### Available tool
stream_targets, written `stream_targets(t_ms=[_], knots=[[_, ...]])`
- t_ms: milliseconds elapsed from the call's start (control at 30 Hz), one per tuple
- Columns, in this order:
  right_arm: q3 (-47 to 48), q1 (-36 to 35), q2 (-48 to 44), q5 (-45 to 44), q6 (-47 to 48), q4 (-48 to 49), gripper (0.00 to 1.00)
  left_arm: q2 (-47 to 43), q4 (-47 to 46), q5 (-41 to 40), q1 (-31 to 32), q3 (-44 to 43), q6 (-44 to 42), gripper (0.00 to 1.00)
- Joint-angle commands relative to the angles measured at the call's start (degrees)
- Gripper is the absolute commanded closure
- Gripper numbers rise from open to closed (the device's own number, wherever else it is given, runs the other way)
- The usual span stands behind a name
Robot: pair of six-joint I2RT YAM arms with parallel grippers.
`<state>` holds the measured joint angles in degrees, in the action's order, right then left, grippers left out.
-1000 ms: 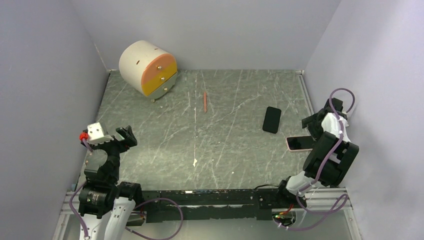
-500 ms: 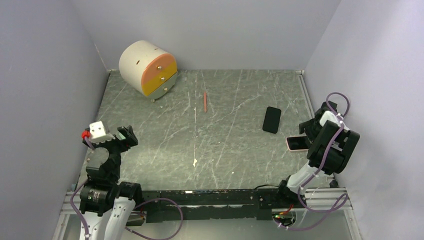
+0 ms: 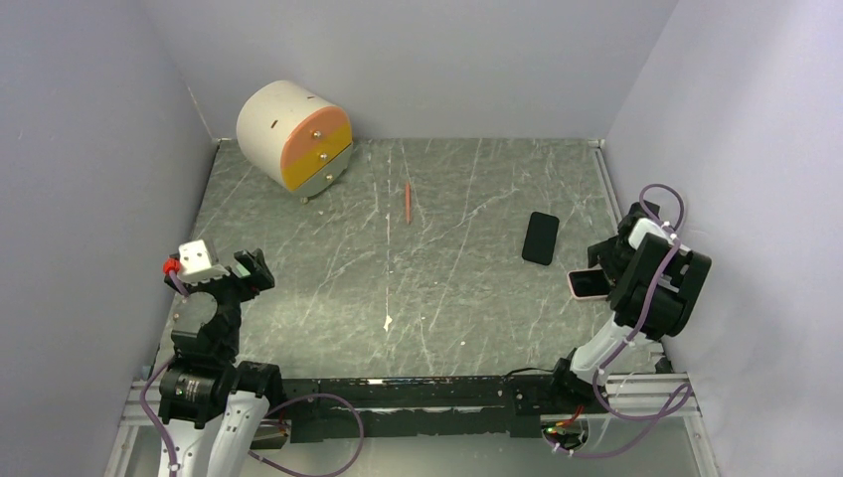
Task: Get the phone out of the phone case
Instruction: Pick up the phone at the center of the board.
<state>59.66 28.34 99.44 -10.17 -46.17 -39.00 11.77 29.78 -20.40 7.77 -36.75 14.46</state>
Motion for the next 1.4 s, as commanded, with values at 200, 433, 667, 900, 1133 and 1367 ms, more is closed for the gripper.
stream_targets(t_ms=[200, 433, 667, 900, 1133, 1367], knots=[[-4.74, -1.51, 0.23, 2.46, -0.5, 2.84, 0.15, -0.71, -2.31, 1.07, 0.23, 0.1, -1.32, 0.05], [-6.49, -2.31, -4.95, 6.25, 2.74, 4.89, 0.46, 1.69, -2.51, 4.01, 0.23, -0.43, -0.85, 0.05], [-8.42, -4.03, -13.26, 11.05, 7.1, 7.44, 0.68, 7.67, -1.31, 11.04, 0.23, -2.22, 0.27, 0.05], [-10.53, -13.98, -22.06, 11.85, 12.07, 9.55, 0.74, 13.27, -0.07, 18.85, 0.18, -4.29, 1.91, 0.05], [-10.32, -29.16, -25.56, 11.07, 15.0, 12.78, 0.76, 16.9, -0.2, 23.97, 0.23, -5.68, 11.02, 0.05], [-9.47, -44.62, -26.94, 12.53, 19.34, 19.77, 0.78, 21.45, -2.06, 35.51, 0.18, -6.74, 11.63, 0.05]])
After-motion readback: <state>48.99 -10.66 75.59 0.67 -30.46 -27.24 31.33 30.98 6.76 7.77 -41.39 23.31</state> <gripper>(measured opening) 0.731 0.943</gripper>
